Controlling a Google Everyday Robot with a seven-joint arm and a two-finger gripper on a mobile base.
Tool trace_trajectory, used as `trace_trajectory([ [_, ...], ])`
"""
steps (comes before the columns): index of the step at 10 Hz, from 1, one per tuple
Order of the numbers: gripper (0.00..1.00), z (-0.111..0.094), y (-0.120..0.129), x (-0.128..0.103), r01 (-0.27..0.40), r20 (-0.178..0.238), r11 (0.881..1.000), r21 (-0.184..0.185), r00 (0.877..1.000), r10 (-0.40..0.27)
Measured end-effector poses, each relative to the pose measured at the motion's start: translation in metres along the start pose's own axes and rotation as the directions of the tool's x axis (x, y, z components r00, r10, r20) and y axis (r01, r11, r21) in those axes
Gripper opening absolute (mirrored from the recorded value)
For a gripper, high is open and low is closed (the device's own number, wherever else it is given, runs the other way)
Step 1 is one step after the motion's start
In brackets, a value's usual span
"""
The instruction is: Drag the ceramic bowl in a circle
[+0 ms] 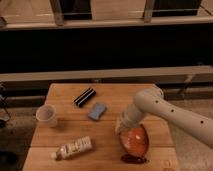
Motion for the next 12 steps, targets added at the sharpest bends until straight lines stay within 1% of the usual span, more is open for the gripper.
trace_trajectory([
  [1,0.00,-0.004,0.018,0.007,-0.037,-0.007,0.999,-0.007,0.999,0.037],
  [2,0.00,-0.007,0.027,0.018,-0.063,-0.013,0.998,-0.006,0.998,0.063],
  [4,0.00,-0.008,0.038,0.047,-0.096,-0.010,0.995,-0.007,0.995,0.096],
  [5,0.02,-0.007,0.043,0.068,-0.110,-0.005,0.994,-0.014,0.994,0.110],
  [6,0.09,-0.005,0.047,0.085,-0.119,0.000,0.993,-0.024,0.993,0.119],
  [8,0.31,0.005,0.050,0.120,-0.131,0.015,0.990,-0.054,0.991,0.132],
  [9,0.40,0.010,0.048,0.127,-0.129,0.024,0.990,-0.064,0.991,0.130],
  [10,0.51,0.014,0.043,0.133,-0.121,0.032,0.990,-0.067,0.992,0.123],
  [11,0.55,0.016,0.041,0.132,-0.117,0.033,0.991,-0.065,0.992,0.119],
  [12,0.55,0.014,0.038,0.132,-0.112,0.029,0.992,-0.062,0.993,0.114],
])
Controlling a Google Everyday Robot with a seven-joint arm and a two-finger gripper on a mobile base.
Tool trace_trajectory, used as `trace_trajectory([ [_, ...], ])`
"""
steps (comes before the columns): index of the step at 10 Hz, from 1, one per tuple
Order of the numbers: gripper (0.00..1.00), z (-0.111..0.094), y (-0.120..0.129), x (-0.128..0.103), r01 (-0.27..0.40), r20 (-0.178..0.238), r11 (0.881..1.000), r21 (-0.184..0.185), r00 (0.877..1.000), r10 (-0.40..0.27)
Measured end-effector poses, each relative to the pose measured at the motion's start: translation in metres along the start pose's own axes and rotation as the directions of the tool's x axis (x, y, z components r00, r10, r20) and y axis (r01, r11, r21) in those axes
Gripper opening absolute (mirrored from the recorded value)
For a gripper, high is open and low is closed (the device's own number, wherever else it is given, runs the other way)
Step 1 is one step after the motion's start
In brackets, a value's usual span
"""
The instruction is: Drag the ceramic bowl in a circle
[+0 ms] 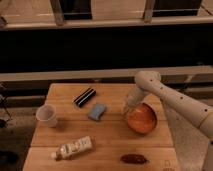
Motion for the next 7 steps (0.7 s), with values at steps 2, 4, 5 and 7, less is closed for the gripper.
trace_trajectory([
  [2,0.38,-0.008,-0.007,0.008,0.019,-0.003,1.000,-0.001,1.000,-0.019],
  [4,0.19,-0.002,-0.013,0.012,0.040,0.007,0.999,-0.008,0.999,-0.040],
  [5,0.10,-0.001,-0.015,0.013,0.047,0.008,0.999,-0.009,0.999,-0.047],
  [7,0.00,-0.003,-0.016,0.019,0.057,0.011,0.998,-0.009,0.998,-0.056],
])
